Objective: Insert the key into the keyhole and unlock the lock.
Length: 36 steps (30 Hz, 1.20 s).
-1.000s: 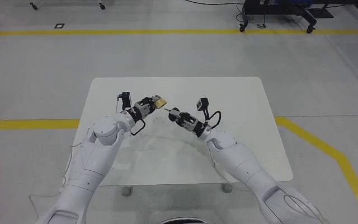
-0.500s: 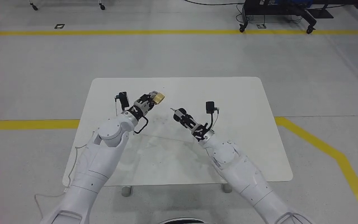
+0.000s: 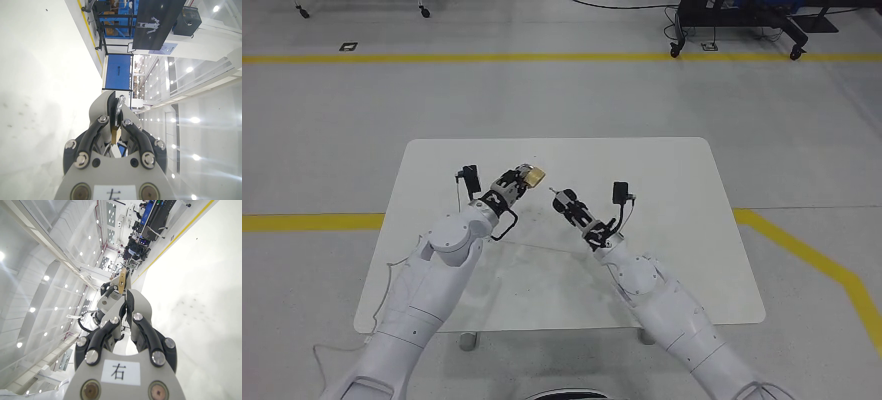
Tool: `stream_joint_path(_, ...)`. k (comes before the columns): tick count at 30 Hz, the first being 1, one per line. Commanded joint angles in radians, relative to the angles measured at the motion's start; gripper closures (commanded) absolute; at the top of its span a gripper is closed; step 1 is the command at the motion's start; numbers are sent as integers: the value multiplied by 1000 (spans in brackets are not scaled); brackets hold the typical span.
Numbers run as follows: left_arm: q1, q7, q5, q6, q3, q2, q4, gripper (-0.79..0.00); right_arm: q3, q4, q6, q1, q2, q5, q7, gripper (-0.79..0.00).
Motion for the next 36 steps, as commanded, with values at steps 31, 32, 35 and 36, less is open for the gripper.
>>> stream_joint_path(31, -10, 0, 148, -96, 41, -29, 26, 0, 20, 50, -25, 10, -26, 53, 26, 0)
stream_joint_path(32, -9, -1, 149, -98, 40, -29, 26, 0, 21, 51, -23, 10, -27, 52, 28, 0)
stream_joint_path(35, -7, -5, 155, -100, 39, -31, 25, 0, 23, 51, -21, 10, -28, 52, 31, 0)
stream_joint_path(36, -7, -7, 160, -102, 39, -31, 24, 0, 24, 52, -19, 10, -29, 52, 31, 0)
